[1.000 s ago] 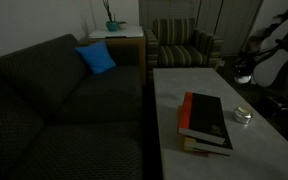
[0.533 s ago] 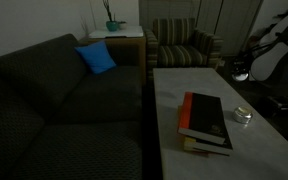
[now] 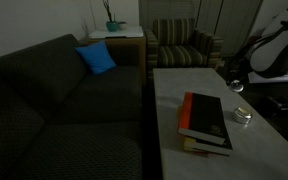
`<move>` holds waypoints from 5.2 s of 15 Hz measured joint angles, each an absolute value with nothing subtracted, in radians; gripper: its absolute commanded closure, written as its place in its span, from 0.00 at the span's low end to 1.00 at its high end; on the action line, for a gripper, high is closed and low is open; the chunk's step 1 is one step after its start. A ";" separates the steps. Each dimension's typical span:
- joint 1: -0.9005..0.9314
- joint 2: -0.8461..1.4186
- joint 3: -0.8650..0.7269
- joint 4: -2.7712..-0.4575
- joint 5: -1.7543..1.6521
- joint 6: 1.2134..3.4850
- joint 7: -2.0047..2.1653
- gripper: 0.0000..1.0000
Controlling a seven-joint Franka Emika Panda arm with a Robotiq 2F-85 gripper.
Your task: Pick the lid and put it on top of the bottle
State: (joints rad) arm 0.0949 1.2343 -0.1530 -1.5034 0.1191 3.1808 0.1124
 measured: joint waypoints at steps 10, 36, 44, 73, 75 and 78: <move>0.055 1.281 -0.167 -1.342 0.110 2.767 0.179 0.57; -0.076 1.497 -0.099 -1.062 0.121 2.605 0.363 0.57; -0.090 1.497 -0.068 -1.064 0.126 2.605 0.361 0.57; -0.120 1.497 -0.064 -1.068 0.195 2.626 0.386 0.57; -0.120 1.496 -0.063 -1.066 0.195 2.626 0.386 0.57; -0.120 1.496 -0.061 -1.064 0.195 2.626 0.385 0.57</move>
